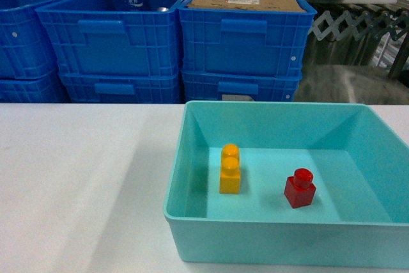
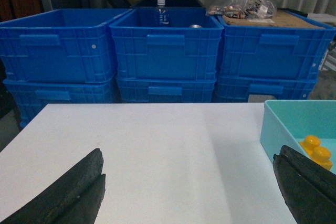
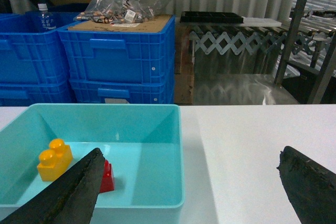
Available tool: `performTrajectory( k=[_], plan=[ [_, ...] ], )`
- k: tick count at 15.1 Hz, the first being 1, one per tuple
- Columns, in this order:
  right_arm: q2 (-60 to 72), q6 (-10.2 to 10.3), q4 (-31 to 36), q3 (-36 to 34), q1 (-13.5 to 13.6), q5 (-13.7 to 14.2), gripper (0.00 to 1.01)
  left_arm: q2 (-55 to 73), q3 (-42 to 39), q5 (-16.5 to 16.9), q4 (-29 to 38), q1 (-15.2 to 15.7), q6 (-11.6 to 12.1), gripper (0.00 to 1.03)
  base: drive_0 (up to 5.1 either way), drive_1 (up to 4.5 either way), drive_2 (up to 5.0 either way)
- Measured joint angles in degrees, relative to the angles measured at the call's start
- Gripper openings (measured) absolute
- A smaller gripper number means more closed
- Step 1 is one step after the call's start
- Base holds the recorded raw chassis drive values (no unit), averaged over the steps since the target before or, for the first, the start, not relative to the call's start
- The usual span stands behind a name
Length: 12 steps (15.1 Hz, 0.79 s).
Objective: Pick red block from blue box to shelf
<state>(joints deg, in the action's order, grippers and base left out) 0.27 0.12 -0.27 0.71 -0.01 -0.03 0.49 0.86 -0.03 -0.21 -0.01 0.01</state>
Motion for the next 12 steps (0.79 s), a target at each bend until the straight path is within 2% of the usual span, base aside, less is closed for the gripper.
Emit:
performTrajectory(
  k=[12],
  plan=[
    [0.00,0.00,0.00,0.00,0.00,0.00,0.98,0.00,0.00,0.00,0.00,0.00,0.00,0.98,0.0,0.00,0.0]
  ],
)
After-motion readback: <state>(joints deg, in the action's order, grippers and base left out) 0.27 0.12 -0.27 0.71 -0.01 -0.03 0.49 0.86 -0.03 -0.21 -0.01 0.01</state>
